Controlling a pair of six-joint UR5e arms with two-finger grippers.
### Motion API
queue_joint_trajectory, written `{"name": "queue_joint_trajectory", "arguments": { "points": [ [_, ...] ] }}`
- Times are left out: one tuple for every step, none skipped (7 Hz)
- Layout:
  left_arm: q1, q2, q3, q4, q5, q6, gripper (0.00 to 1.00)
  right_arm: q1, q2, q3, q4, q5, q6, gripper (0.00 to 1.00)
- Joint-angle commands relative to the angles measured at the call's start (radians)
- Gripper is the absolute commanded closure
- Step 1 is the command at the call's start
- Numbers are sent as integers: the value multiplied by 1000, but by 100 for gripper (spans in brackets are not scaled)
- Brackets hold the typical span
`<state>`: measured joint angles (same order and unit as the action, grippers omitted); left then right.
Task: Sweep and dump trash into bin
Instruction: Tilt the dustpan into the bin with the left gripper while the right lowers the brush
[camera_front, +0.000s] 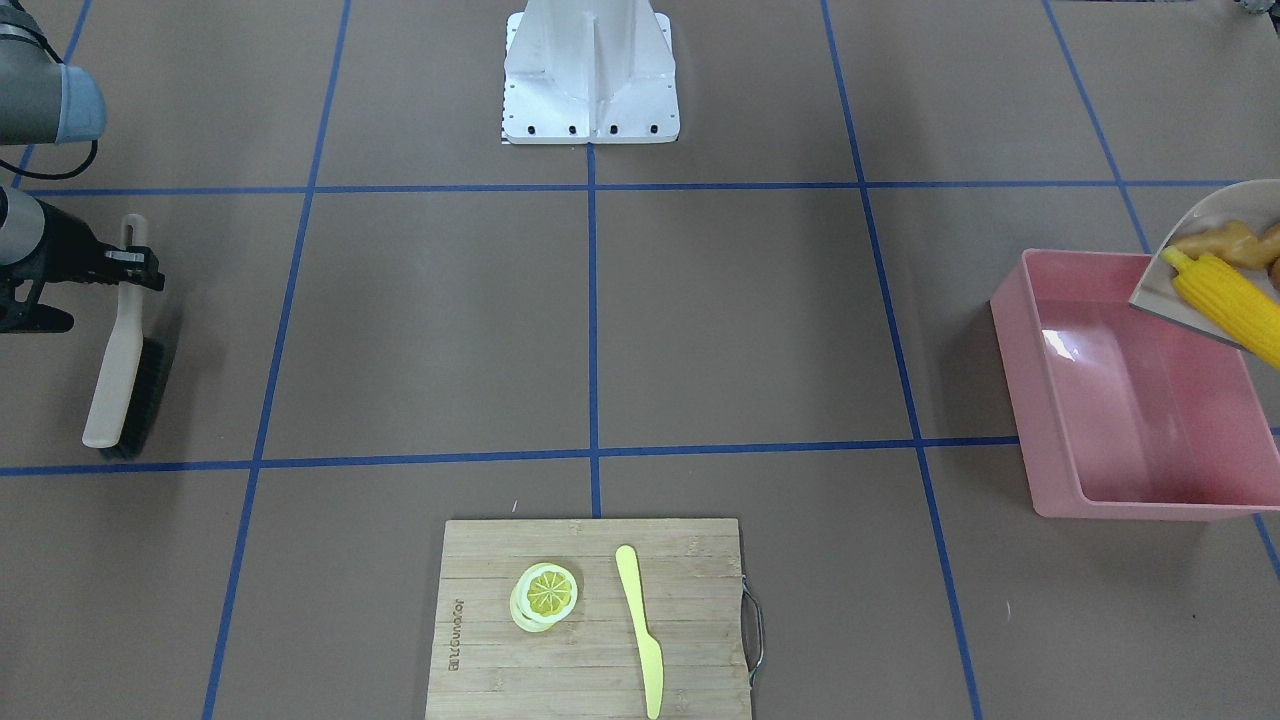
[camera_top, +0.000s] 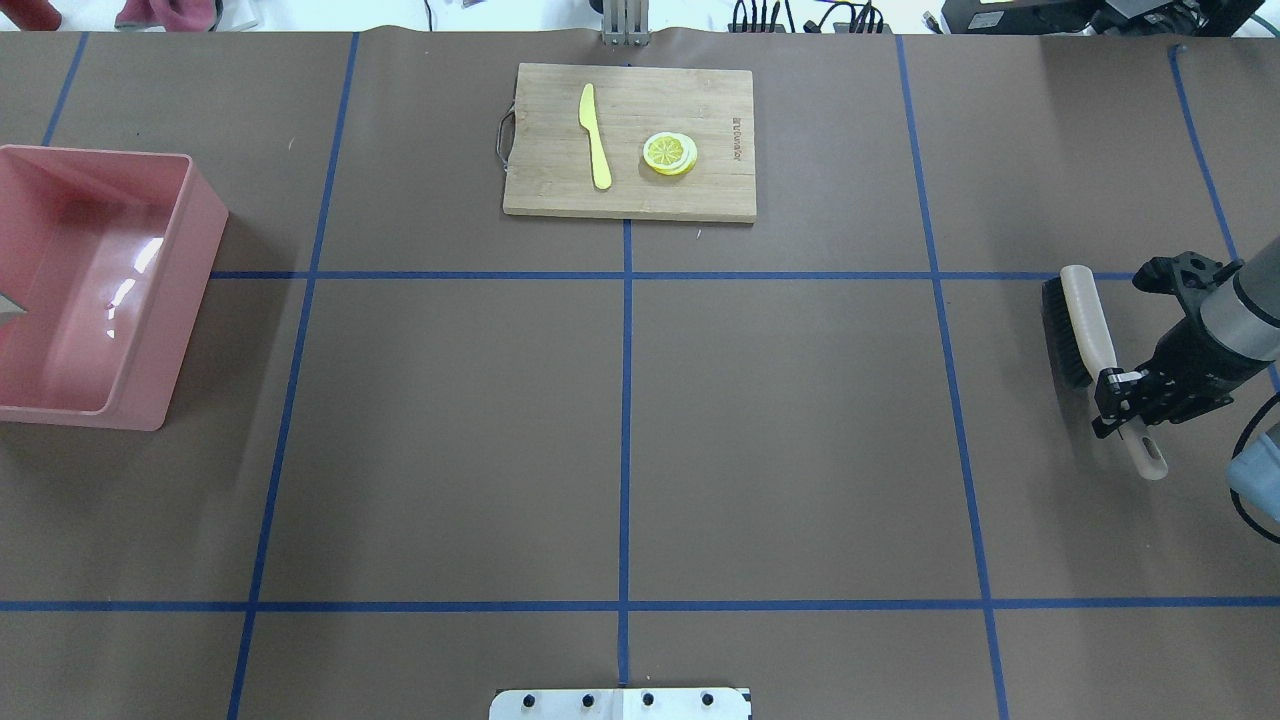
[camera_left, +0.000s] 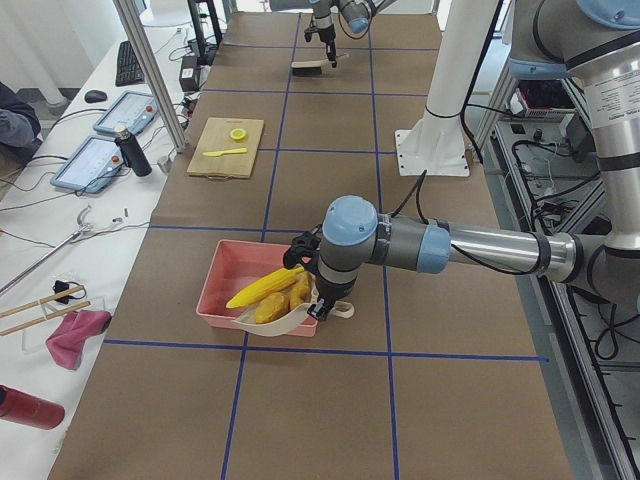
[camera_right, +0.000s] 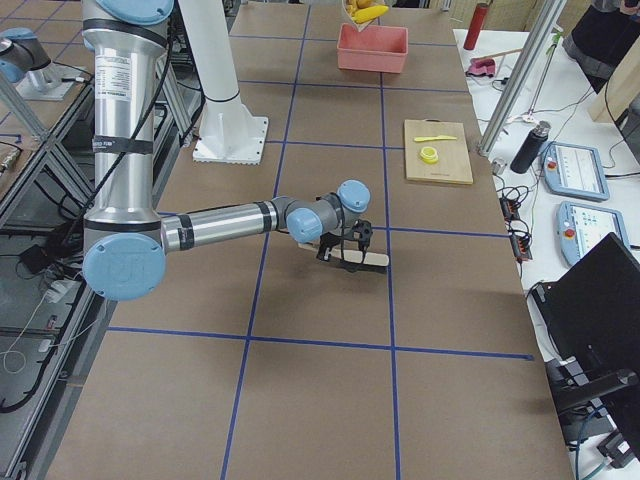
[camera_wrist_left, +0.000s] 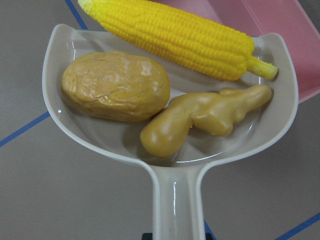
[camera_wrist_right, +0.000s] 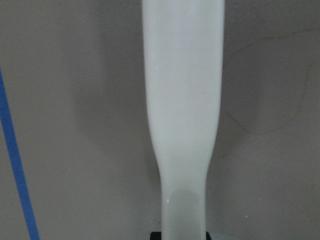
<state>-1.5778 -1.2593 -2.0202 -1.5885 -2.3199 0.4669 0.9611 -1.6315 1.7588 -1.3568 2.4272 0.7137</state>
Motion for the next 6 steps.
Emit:
{"name": "queue_joint_trajectory", "arguments": {
  "points": [
    [103,-48,-8,38,66,4,100,-11,-1,-1,-8,9,1,100],
    [125,-70,-8,73,97,4,100,-13,-1,-7,-8,9,0,58],
    [128,-72,-5,76,100,19,100,-15,-1,-10,-7,9,0,40],
    [116,-72,-17,81,96,88,100,-15,-1,-13,-4,7,-2,29],
    [95,-74,-20,87,96,99,100,-15,-1,-12,-4,7,-2,7],
    [81,-72,-49,85,83,104,100,-15,-1,-12,1,3,-8,0]
  ]
}}
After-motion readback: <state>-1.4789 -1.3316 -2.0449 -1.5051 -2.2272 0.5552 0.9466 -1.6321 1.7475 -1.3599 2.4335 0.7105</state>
